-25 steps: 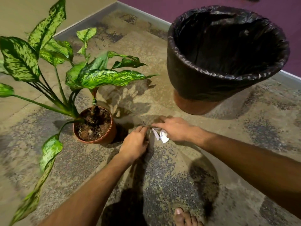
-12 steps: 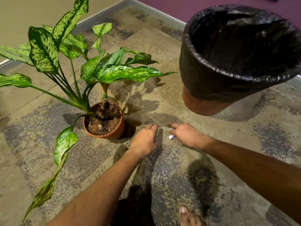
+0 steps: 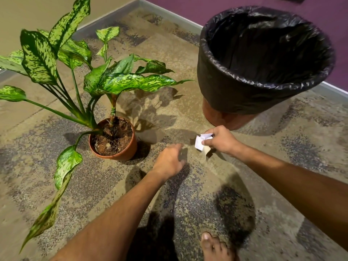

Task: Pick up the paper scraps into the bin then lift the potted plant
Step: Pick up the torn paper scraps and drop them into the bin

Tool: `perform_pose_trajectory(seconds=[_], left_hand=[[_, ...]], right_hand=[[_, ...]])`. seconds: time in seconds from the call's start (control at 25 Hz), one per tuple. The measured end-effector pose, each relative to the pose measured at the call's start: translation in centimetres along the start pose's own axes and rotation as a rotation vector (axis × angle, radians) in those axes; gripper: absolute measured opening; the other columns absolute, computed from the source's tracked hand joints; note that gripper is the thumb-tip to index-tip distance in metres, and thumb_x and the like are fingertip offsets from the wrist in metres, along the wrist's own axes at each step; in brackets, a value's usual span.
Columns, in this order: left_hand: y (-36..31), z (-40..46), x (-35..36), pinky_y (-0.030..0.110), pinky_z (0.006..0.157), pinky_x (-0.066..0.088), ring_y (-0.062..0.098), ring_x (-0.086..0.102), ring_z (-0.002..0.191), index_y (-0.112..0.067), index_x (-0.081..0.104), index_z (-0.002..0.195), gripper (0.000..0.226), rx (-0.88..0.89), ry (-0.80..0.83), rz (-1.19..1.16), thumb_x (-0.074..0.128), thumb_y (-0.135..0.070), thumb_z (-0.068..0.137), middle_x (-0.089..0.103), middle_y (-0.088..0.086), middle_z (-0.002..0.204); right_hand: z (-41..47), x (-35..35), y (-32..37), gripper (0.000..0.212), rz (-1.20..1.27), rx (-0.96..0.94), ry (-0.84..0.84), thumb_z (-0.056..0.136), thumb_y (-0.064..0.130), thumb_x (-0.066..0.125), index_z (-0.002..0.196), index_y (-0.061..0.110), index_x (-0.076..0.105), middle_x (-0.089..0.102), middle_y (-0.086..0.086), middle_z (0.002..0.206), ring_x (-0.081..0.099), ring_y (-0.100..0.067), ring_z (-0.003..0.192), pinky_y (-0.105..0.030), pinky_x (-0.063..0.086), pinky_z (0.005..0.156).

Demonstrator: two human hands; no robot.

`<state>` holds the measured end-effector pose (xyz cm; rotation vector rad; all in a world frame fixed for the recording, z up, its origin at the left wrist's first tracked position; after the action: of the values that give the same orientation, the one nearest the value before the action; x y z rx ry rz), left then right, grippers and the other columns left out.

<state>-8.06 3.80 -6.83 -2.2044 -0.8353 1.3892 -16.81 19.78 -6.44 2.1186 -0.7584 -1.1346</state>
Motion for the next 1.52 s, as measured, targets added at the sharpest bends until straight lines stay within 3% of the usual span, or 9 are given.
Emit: perform_pose_trajectory(seconds=[0.12,0.28,0.4,0.64,0.84,1.0,1.28,1.4,1.52], left_hand=[[0.3,0.1,1.3,0.018,0.059,0.054,0.014,0.065,0.086,-0.017,0.047,0.131,0.051,-0.185,0.071,-0.59,0.07,-0.013,0.085,0.062,-0.003,0.108],[-0.5,0.3,2.9,0.031,0.072,0.06,0.021,0.071,0.082,-0.013,0.06,0.108,0.026,-0.293,0.247,-0.92,0.071,-0.016,0.085,0.072,0.009,0.097],[-2.0,0.7,2.4,0.027,0.06,0.061,0.018,0.071,0.063,-0.008,0.063,0.095,0.013,-0.269,0.213,-1.101,0.068,-0.003,0.085,0.073,0.012,0.075],[-2.3,1.2,0.1,0.02,0.041,0.048,0.01,0.055,0.04,0.001,0.061,0.104,0.022,-0.207,-0.066,-1.038,0.066,0.006,0.083,0.065,0.011,0.062],[-0.8,1.0,-1.1,0.018,0.04,0.045,0.01,0.056,0.046,-0.002,0.061,0.105,0.024,-0.258,-0.227,-0.949,0.068,0.005,0.082,0.066,0.014,0.079],[-1.0,0.8,-1.9,0.017,0.04,0.045,0.009,0.056,0.047,-0.006,0.061,0.1,0.021,-0.245,-0.278,-0.918,0.066,0.005,0.084,0.066,0.012,0.079],[-2.5,-0.1,-4.1,0.027,0.052,0.053,0.011,0.059,0.051,-0.011,0.062,0.102,0.022,-0.199,-0.416,-0.825,0.067,0.001,0.084,0.069,0.007,0.084],[-5.2,-0.9,-6.2,0.034,0.066,0.056,0.018,0.062,0.064,-0.016,0.065,0.095,0.02,-0.084,-0.494,-0.851,0.068,0.0,0.084,0.069,0.008,0.088],[-9.3,-2.5,-9.4,0.033,0.062,0.052,0.016,0.06,0.065,-0.025,0.063,0.087,0.026,0.106,-0.583,-0.876,0.066,0.0,0.084,0.066,0.0,0.078]], right_hand=[[-1.4,0.7,0.1,0.021,0.258,0.036,0.028,0.08,-0.011,0.069,0.1,-0.002,0.069,0.064,-0.005,0.07,0.058,-0.009,0.054,-0.02,0.045,0.049],[-2.6,0.3,2.3,0.019,0.461,-0.031,0.034,0.083,-0.015,0.063,0.102,-0.01,0.065,0.058,-0.007,0.067,0.053,0.0,0.044,-0.014,0.04,0.042],[-3.5,-1.1,3.9,0.011,0.368,-0.125,-0.019,0.084,-0.007,0.066,0.091,0.0,0.07,0.059,-0.008,0.07,0.051,-0.009,0.058,-0.024,0.039,0.054],[-6.6,-7.3,8.2,0.014,-0.02,-0.337,-0.308,0.082,0.02,0.07,0.069,0.023,0.069,0.065,0.008,0.059,0.056,-0.005,0.056,-0.028,0.043,0.058],[-11.2,-14.2,15.0,0.013,0.098,-0.565,-0.531,0.085,0.028,0.067,0.079,0.018,0.073,0.071,-0.001,0.069,0.067,-0.021,0.063,-0.045,0.054,0.061],[-14.2,-18.7,18.8,0.008,0.184,-0.7,-0.654,0.082,0.027,0.068,0.075,0.027,0.07,0.071,-0.001,0.066,0.069,-0.015,0.057,-0.033,0.055,0.053],[-12.4,-24.0,17.3,0.025,-0.1,-0.432,-0.793,0.081,0.014,0.057,0.098,0.026,0.07,0.072,0.004,0.079,0.07,-0.013,0.067,-0.041,0.06,0.072],[-11.9,-23.6,16.4,0.049,-0.199,-0.371,-0.743,0.081,0.016,0.055,0.127,0.032,0.055,0.071,0.007,0.093,0.07,-0.02,0.087,-0.046,0.056,0.086],[-12.5,-22.7,16.6,0.063,-0.262,-0.38,-0.74,0.078,0.017,0.056,0.137,0.036,0.042,0.065,0.011,0.117,0.065,-0.02,0.097,-0.048,0.052,0.093]])
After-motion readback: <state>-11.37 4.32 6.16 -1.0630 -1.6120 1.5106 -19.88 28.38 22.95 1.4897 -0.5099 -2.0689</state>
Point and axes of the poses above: each hand's wrist, its own z-axis towards the middle knuckle, its own x-axis out of the palm, y = z × x, the point moved 9 cm from there along z, towards the middle knuckle
